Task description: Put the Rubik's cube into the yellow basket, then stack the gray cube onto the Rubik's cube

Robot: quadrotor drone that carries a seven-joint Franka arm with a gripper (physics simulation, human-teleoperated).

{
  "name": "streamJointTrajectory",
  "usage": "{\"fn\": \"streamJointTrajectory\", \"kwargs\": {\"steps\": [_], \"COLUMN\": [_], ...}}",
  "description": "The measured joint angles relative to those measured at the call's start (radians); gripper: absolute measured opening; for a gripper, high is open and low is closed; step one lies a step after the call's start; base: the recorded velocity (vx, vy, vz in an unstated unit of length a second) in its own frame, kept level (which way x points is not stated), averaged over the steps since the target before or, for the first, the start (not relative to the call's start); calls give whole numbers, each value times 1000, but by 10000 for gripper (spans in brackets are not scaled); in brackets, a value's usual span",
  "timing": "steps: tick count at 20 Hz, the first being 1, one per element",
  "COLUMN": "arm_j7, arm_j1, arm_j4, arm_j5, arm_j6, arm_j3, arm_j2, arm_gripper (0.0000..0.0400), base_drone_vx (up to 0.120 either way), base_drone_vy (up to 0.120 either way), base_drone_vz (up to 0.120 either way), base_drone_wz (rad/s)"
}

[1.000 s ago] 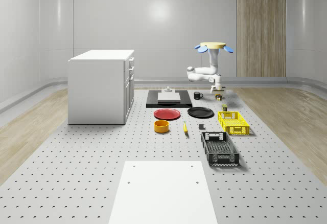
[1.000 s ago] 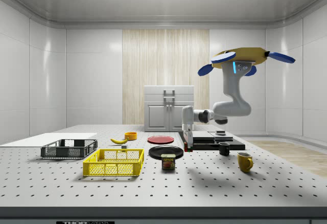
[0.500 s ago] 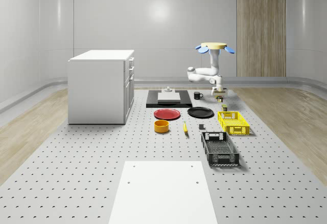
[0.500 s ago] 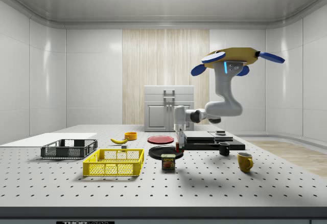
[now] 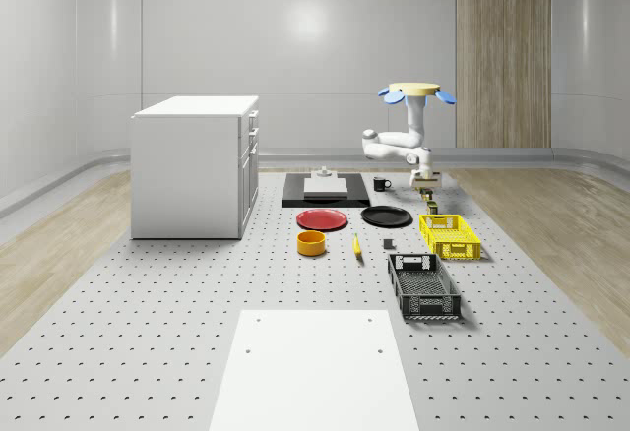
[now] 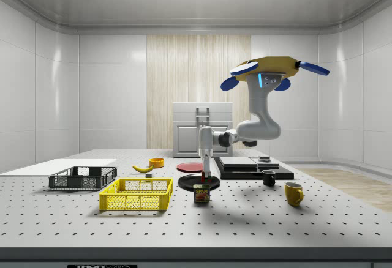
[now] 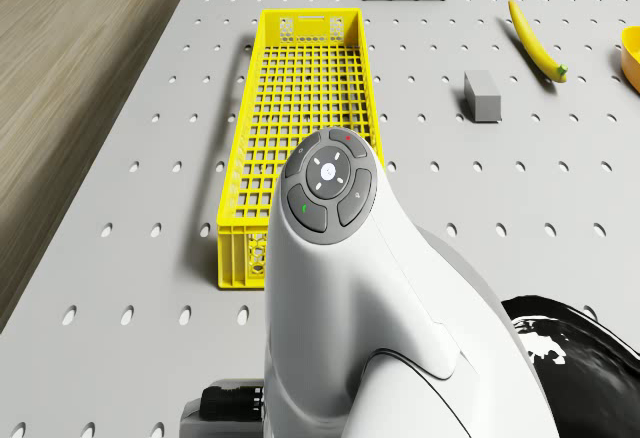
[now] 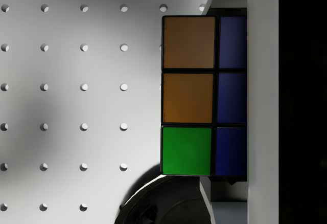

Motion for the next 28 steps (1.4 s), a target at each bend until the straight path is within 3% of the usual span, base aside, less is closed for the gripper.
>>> {"fn": "streamJointTrajectory", "kwargs": {"steps": [14,28], "arm_j7": [4,8], "arm_j1": [-6,-10], "arm_j4": [1,2], "arm_j5": [10,19], "arm_j6": [23,42], "arm_j3": [3,5], "arm_j2": [-25,-45], "arm_gripper": [322,322], "base_drone_vx": [120,120], "base_drone_vy": [37,0], "base_drone_vz": [0,0], "base_drone_wz": [0,0]}}
